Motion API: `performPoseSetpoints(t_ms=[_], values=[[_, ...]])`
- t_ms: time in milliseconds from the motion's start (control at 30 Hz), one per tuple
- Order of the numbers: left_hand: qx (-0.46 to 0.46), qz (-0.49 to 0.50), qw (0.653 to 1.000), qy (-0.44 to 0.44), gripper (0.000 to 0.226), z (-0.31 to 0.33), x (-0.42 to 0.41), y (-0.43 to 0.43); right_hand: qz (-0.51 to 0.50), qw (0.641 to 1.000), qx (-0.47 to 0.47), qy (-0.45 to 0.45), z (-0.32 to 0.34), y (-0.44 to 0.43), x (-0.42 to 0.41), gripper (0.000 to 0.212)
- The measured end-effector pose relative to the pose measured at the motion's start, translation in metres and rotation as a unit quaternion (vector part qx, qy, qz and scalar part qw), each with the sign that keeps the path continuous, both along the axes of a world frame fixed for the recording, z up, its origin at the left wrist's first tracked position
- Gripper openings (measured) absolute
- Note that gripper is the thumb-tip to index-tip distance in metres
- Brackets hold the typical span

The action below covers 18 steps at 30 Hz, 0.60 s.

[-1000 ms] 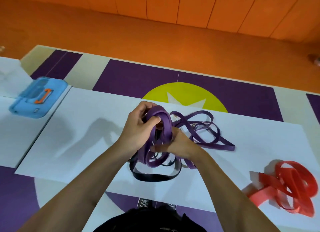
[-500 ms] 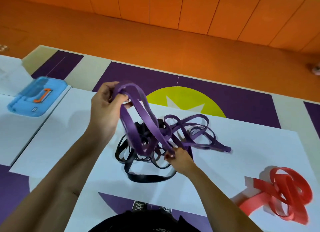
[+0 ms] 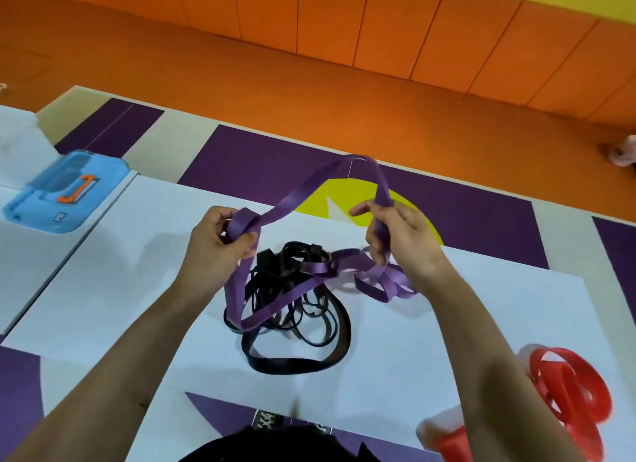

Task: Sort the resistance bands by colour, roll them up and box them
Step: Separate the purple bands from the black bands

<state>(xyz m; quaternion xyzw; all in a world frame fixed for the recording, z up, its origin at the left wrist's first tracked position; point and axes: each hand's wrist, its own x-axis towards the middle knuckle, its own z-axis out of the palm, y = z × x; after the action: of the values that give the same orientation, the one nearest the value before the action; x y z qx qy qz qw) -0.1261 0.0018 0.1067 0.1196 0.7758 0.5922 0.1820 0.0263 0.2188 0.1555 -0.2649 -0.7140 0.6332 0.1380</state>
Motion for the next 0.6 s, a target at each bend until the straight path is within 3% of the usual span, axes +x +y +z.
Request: performPoseSetpoints(t_ms=[133,267,467,600], values=[[0.039,-0.027,0.998,-0.050,0.024,0.002,0.008,0.005,0.045,0.990,-0.110,0.074,0.051,-0.014,-0.021,0.037],[0.076,-0.054,0.992,-0.086,0.031,0.008,0.017,0.011,0.063,0.959,-0.265,0.073,0.070,-0.028,-0.044,0.038],[0.099,-0.154,0.974,-0.136,0.036,0.006,0.035,0.017,-0.033,0.898,-0.435,0.048,0.048,-0.048,-0.072,0.033],[0.100,-0.186,0.965,-0.154,0.044,0.002,0.047,0.020,-0.069,0.877,-0.473,0.038,0.028,-0.051,-0.074,0.031]])
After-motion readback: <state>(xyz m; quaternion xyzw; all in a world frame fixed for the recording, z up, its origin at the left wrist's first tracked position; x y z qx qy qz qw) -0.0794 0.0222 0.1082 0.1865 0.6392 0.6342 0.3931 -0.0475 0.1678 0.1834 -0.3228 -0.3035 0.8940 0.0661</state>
